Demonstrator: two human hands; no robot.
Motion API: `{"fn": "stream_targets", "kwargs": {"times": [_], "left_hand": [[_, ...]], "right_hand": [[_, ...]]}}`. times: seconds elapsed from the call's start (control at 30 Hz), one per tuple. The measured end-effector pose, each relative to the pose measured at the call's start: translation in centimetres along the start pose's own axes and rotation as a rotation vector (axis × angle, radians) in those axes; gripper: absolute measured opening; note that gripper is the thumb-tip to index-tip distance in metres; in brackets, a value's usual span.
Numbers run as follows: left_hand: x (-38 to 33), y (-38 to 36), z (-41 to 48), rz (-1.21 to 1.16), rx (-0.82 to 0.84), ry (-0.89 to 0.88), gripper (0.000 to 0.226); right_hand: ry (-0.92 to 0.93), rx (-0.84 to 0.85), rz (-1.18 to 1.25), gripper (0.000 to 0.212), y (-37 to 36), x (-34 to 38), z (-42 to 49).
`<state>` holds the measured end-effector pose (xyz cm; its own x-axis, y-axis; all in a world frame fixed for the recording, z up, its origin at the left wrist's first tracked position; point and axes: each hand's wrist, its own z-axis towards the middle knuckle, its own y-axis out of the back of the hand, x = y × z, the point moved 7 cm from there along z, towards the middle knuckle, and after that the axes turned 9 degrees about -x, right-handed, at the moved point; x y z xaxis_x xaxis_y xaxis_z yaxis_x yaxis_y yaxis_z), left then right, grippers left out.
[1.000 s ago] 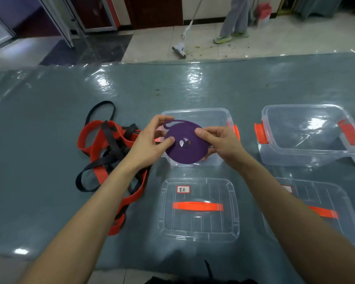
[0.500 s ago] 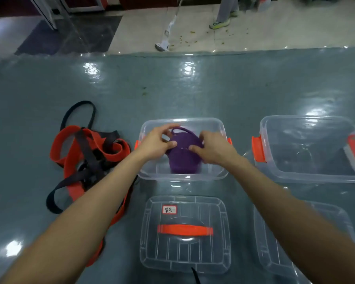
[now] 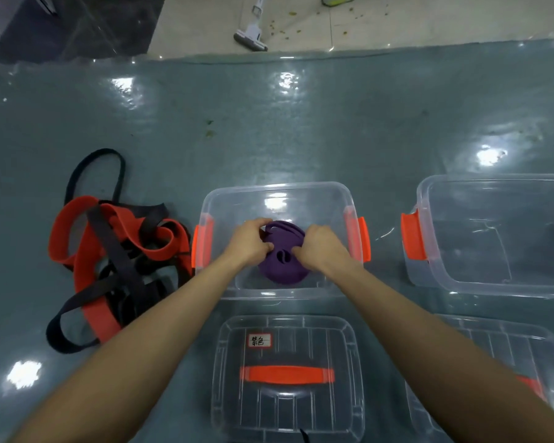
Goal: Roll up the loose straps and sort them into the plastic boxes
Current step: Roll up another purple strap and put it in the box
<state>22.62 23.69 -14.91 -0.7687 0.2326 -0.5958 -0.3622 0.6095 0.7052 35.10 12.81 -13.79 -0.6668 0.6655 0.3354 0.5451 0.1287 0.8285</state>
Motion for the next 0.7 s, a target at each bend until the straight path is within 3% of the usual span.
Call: {"fn": "stream_targets", "kwargs": {"times": [0.3,0.7], "left_hand": [[-0.1,-0.6,1.2,0.135,-0.078,-0.026,0.06],[1.4,-1.0,2.0,0.137,-0.074,0.022,0.065]], "right_hand": [[-0.099,-0.068,0.09,0.016,0.4,-0.5,1.0],[-0.158,-0.091,0.131,0.012,-0.6,-1.5,2.1]]}}
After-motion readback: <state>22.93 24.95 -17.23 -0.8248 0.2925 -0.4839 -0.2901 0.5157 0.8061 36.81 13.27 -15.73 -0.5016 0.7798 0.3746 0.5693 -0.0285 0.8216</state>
